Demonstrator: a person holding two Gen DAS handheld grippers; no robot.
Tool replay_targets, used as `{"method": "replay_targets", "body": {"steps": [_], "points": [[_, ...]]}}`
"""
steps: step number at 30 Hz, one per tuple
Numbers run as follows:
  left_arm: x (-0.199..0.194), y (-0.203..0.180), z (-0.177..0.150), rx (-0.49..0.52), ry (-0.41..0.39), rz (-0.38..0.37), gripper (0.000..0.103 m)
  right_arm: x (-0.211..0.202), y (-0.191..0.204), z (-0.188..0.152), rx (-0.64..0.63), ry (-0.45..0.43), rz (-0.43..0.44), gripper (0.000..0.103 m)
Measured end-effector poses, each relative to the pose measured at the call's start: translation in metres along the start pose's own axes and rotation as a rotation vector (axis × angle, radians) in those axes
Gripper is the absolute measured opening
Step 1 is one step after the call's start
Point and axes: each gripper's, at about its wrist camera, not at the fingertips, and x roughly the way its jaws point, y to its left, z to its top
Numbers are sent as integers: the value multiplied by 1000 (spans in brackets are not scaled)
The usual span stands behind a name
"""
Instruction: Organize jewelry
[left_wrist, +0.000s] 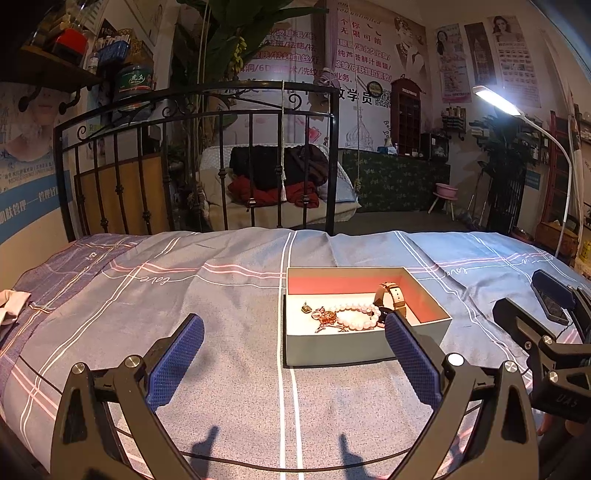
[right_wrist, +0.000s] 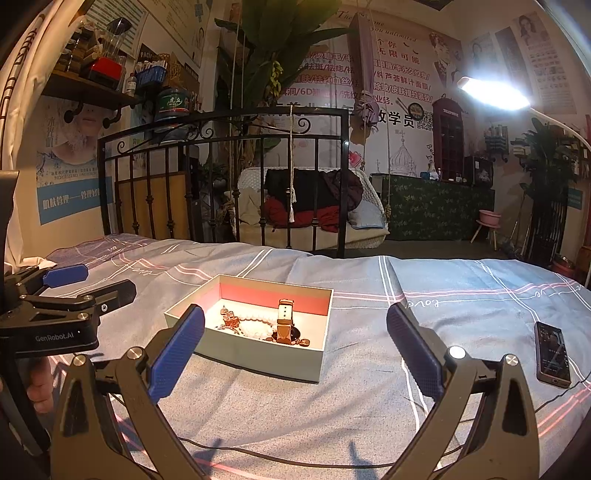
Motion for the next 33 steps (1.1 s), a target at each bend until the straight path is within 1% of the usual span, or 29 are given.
{"method": "replay_targets", "body": {"steps": [33], "points": [[7, -3, 1, 10, 27, -13, 97, 1, -2, -1, 0, 14, 3, 97]]}}
